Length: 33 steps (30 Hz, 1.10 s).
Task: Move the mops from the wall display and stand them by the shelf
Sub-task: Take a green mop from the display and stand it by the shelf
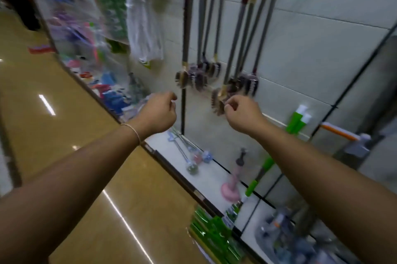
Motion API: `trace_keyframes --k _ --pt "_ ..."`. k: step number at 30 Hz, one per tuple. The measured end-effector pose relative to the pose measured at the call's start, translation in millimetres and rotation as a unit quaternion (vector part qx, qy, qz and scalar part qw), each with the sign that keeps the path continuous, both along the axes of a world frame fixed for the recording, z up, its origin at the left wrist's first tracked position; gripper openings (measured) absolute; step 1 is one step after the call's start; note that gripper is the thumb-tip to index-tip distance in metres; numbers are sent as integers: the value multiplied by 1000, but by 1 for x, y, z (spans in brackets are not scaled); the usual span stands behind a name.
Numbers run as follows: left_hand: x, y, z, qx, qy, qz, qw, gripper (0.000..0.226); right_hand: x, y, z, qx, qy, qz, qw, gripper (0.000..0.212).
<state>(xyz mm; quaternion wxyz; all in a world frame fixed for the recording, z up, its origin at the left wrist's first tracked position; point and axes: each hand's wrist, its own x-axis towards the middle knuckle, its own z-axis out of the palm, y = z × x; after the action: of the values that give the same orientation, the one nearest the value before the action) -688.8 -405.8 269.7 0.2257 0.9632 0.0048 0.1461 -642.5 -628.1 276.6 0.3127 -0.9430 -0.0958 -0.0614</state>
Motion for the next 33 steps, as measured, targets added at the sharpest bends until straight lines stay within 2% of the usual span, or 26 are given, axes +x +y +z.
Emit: trace_keyframes --k 9,16,21,25,33 --pt "77 -87 -54 -10 48 -153 987 33 18 -95 -47 -30 31 -149 988 18" --pt "112 -148 -99 -14 94 -193 977 34 58 -156 -95 -5 75 -182 980 20" --pt "142 -175 -130 -26 110 -190 975 33 89 -183 -141 2 120 -175 977 14" --pt "163 -194 -151 -52 124 -179 975 33 112 -205 -174 -6 163 -182 970 18" --pt "223 -231 -187 -77 150 -219 961 39 169 -234 -214 19 197 -241 950 18"
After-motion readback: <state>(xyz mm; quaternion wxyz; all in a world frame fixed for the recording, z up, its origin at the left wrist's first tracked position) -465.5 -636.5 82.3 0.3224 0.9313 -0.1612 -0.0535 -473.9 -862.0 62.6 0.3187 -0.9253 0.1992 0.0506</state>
